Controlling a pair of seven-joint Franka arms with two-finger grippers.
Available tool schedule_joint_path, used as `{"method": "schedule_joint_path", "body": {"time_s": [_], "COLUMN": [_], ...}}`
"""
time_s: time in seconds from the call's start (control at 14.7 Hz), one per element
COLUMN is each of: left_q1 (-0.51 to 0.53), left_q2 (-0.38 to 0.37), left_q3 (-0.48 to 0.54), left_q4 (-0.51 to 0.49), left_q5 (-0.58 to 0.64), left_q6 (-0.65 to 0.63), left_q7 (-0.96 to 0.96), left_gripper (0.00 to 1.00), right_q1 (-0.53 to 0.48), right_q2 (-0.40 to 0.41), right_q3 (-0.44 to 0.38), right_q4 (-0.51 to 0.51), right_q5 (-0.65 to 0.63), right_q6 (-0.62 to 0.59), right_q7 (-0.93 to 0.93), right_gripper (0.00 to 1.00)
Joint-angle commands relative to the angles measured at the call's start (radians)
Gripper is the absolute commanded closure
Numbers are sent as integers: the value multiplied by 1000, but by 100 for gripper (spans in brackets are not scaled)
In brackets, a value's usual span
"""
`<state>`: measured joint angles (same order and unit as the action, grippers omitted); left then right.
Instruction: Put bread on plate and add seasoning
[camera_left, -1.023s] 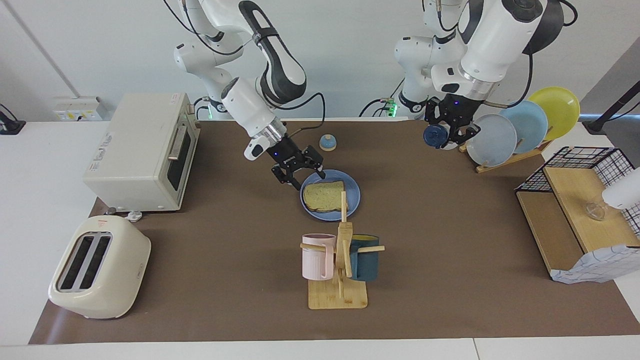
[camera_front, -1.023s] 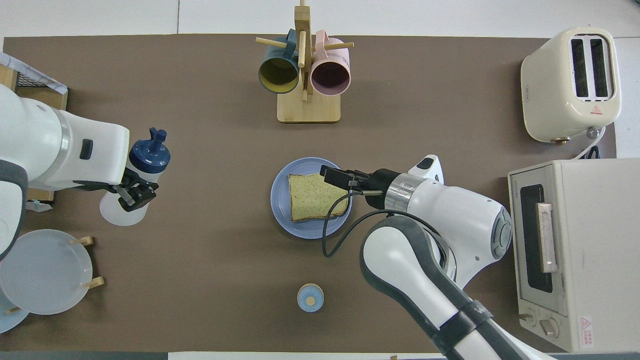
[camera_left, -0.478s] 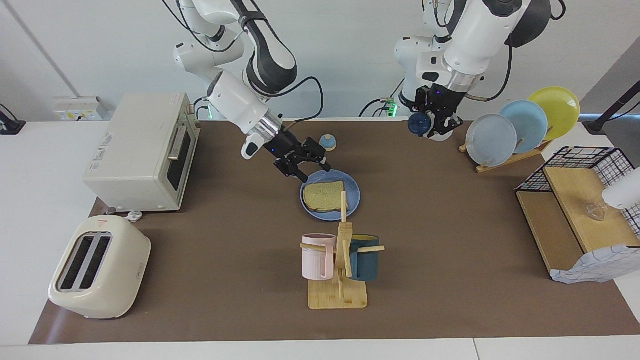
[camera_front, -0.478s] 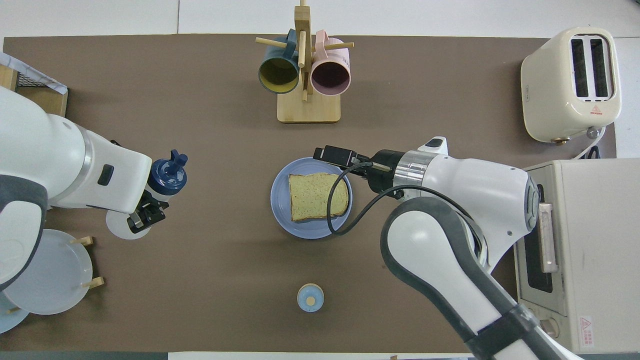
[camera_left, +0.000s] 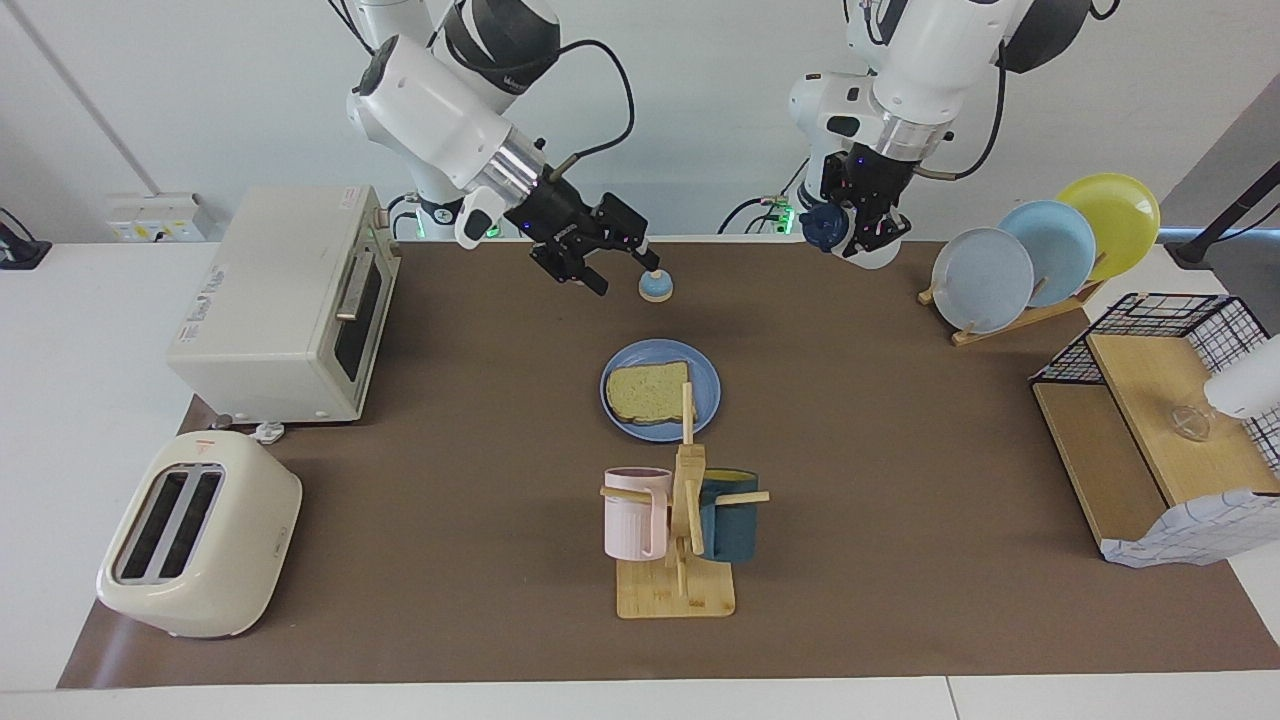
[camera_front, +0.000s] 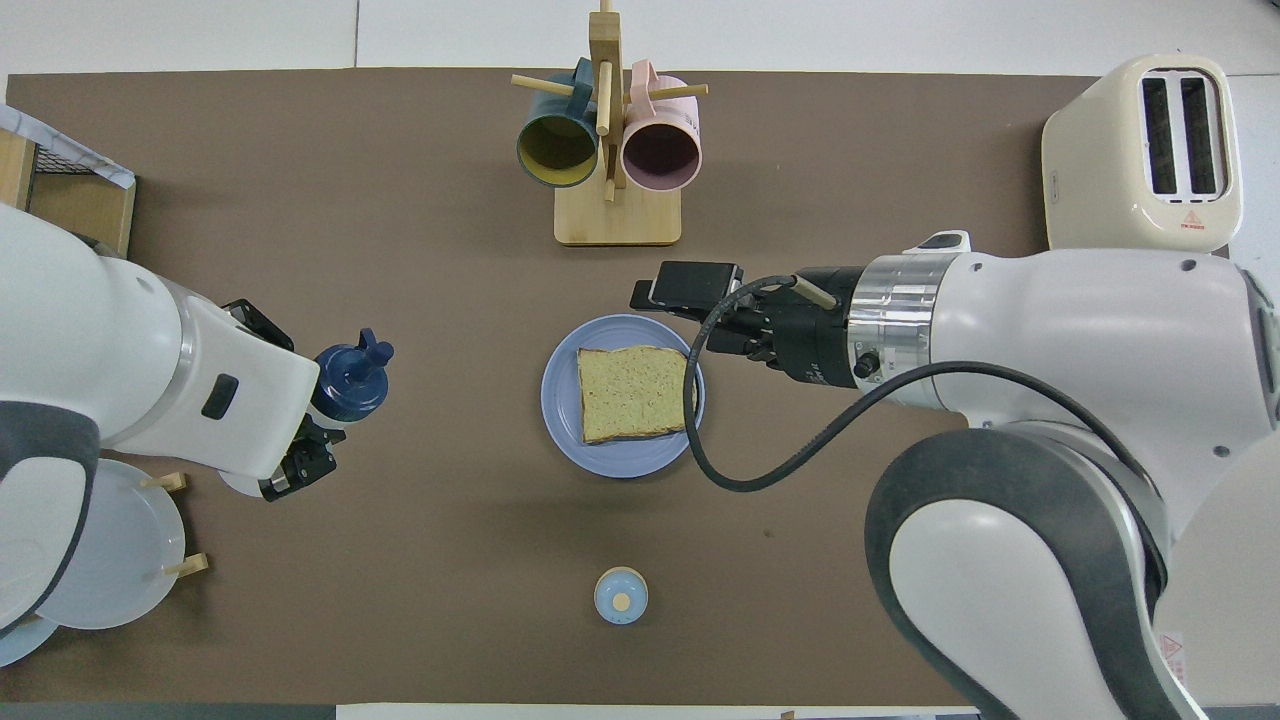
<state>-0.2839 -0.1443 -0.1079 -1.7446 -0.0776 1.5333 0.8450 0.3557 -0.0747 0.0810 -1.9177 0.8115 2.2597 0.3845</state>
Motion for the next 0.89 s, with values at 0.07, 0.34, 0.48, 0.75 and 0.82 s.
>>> {"method": "schedule_joint_path", "body": {"time_s": [0.07,0.34,0.48,0.75,0.82], "left_q1": [-8,-15,-35,-58,-60], "left_q2": [-34,-44,-52,-58,-60], "left_q3": [-19,-38,-38,-38,-42], "left_q4": [-15,-27,-33,-44,-44], "left_q5": [-1,-1,-1,-1,-1], "left_q6": [-32,-35,-32,-25,-27], "left_q7": [16,-15,-23,-58,-58], "left_gripper": [67,68,68,69,70], "right_q1": [41,87,141,149,138], "right_q2": [6,6,6,10,12], "right_q3": [14,14,14,14,13], "right_q4": [57,114,118,121,130], "right_q5": [-34,-89,-158,-241,-242], "right_q6": [-3,-11,-8,-14,-17], "right_q7": [138,250,306,300,297], "right_gripper": [0,14,18,18,18]}}
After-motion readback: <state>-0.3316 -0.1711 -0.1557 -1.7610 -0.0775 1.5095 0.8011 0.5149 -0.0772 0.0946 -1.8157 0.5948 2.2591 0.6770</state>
